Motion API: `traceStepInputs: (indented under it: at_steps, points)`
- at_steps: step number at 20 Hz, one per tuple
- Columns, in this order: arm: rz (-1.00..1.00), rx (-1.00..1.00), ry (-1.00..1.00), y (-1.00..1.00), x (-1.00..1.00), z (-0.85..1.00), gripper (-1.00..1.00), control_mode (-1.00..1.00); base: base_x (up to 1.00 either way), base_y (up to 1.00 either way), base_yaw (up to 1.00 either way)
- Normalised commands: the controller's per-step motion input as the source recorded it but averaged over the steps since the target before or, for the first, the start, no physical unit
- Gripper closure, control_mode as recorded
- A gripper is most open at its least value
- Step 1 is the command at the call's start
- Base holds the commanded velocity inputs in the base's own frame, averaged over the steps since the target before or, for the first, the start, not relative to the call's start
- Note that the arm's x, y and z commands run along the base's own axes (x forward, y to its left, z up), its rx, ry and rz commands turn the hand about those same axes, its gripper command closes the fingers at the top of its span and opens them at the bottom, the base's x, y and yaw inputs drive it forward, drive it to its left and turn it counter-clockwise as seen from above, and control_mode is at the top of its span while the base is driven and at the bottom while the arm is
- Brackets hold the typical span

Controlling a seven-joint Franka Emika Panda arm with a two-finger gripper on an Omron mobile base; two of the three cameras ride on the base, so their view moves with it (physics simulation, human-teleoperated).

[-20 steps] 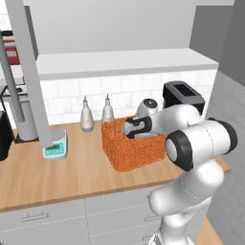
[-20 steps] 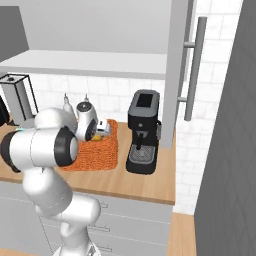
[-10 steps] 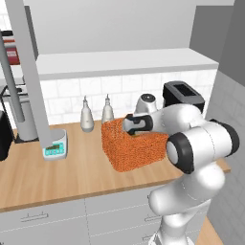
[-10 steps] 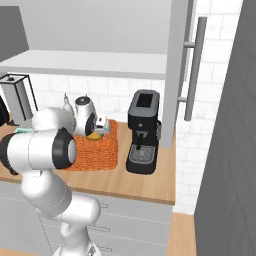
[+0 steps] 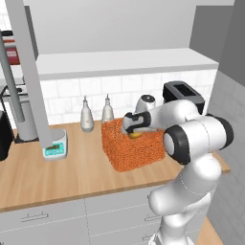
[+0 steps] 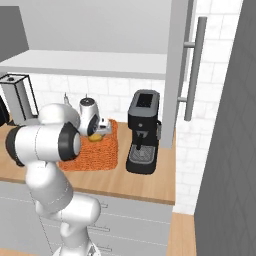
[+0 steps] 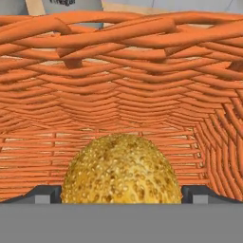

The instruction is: Open the cabinet, pick up the bread from the cabinet and place it in the basket. Then move the basket to the dining counter.

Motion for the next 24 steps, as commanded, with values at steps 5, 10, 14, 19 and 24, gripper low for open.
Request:
traceStepInputs:
  at_steps: [5, 10, 14, 19, 24]
  points:
    - [0.04, -0.03, -0.01, 0.01, -0.09, -0.09, -1.0, -1.0, 0.0, 0.0, 0.0]
    - [0.04, -0.12, 0.06, 0.2, 0.1, -0.24, -1.0, -1.0, 0.0, 0.0, 0.0]
    - [0.01, -0.01, -0.26, -0.04, -0.15, 0.29, -1.0, -1.0, 0.0, 0.0, 0.0]
    - [-0.05, 0.06, -0.21, -0.25, -0.74, 0.74, -1.0, -1.0, 0.0, 0.0, 0.0]
    - [-0.14, 0.1, -0.2, -0.27, -0.86, 0.65, -1.0, -1.0, 0.0, 0.0, 0.0]
